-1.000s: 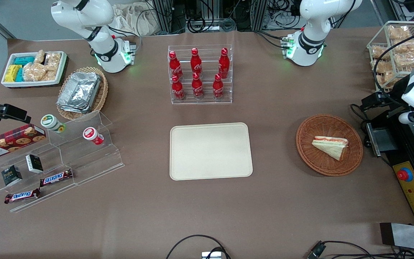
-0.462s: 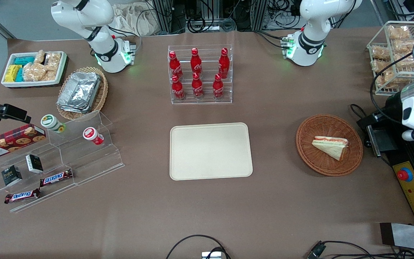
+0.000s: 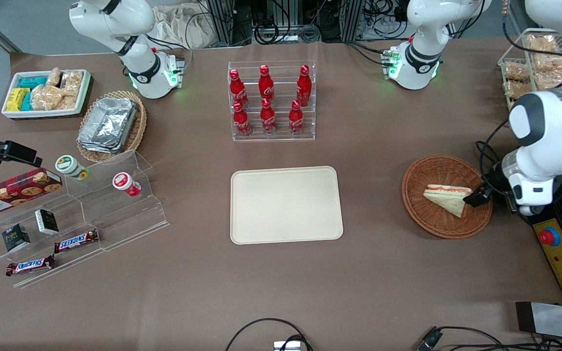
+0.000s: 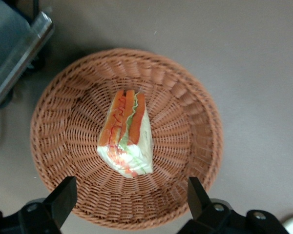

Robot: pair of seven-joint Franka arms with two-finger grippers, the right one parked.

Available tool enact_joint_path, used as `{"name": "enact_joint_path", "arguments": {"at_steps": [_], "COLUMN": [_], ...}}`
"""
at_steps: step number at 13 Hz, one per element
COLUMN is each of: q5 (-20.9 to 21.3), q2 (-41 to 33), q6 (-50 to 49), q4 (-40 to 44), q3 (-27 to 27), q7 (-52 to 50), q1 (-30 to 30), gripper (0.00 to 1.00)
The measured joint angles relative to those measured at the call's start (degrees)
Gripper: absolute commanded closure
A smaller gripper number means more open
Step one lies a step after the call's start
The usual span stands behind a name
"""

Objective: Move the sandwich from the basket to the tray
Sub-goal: 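Lower the left gripper and close it on the wrapped sandwich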

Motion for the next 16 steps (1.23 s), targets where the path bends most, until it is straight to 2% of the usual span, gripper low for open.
{"name": "enact_joint_path", "arguments": {"at_steps": [3,11,12,13,14,16], "q5": [0.0,0.0,0.1,0.7,1.7,2.6], "q2": [3.7,8.0,8.6,9.1,9.6,10.1], "q6": [2.8,5.5,5.7,5.8,5.9,6.1], "q4": [-0.3,-0.4,-0.4,-0.4,-0.4,-0.4], "q3": [0.0,0.5,0.5,0.5,0.5,0.5], "q7": [-1.1,-3.1,-3.1,-3.1,-3.3,-3.7], "q1": [0.0,0.0,0.0,0.0,0.0,0.0], "gripper": [0.00,0.02,0.30,0.75,1.00,1.00]}}
